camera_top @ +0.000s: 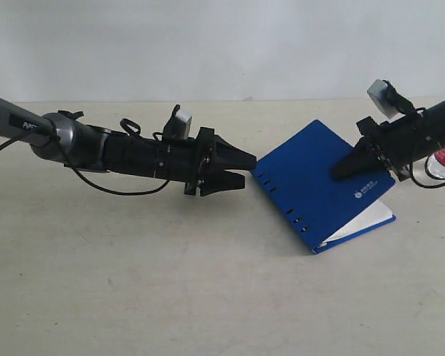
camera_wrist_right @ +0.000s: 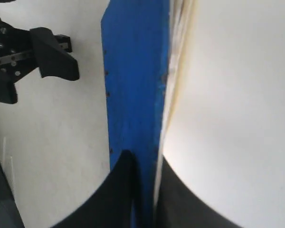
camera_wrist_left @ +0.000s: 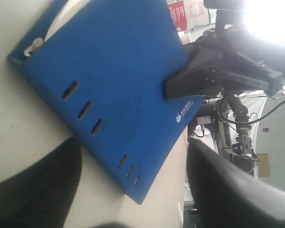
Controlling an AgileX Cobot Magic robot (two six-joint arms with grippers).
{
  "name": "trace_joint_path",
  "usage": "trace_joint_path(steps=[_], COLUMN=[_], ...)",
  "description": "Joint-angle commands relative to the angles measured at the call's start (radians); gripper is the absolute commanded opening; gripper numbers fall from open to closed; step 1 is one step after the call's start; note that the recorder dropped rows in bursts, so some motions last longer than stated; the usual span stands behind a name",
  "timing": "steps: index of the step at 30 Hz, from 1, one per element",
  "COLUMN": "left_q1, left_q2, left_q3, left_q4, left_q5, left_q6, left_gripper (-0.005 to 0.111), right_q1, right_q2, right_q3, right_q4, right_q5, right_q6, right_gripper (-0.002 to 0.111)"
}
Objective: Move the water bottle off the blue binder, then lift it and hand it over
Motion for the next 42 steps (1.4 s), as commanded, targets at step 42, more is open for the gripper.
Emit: trace_joint_path(steps=[42], left_q1=[0.023], left_q2=[0.003], left_q3=[0.002], left_q4=[-0.079], left_q5=[-0.133], left_q6=[0.083], left_gripper=[0.059], right_q1=[0.153], right_q2=[0.001], right_q3=[-0.005], right_q4=[0.441], right_q5=[-0.009], right_q6=[-0.109], right_gripper=[0.0])
